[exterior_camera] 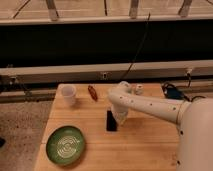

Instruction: Push the eraser across the table

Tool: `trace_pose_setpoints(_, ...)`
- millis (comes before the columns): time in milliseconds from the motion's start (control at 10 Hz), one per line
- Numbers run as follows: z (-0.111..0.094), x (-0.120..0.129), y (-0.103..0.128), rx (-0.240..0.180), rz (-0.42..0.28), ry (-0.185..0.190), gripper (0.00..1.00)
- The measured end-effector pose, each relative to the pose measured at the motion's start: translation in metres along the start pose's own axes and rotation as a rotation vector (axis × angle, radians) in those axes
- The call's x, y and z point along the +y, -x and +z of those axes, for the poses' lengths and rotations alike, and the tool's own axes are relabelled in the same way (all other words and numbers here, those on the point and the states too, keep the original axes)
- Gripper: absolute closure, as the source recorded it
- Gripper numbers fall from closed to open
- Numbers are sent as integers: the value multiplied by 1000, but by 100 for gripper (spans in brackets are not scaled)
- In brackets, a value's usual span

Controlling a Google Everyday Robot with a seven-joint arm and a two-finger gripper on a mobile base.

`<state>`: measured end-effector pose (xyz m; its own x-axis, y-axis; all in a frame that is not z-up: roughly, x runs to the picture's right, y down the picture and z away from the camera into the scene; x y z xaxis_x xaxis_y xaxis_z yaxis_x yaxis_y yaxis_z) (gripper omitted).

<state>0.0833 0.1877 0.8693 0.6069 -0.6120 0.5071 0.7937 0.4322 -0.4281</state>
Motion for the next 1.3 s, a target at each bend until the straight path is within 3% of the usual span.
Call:
trace_pose_setpoints(400,-2,-1,1,-1,-2,-1,100)
trace_pose_setpoints(700,-2,-25,5,2,-63,-24,100)
trace_pose_setpoints(1100,-4,-25,5,1,-64,-25,100)
trace_pose_setpoints(1300,-6,-40,9,2,-111,-44,100)
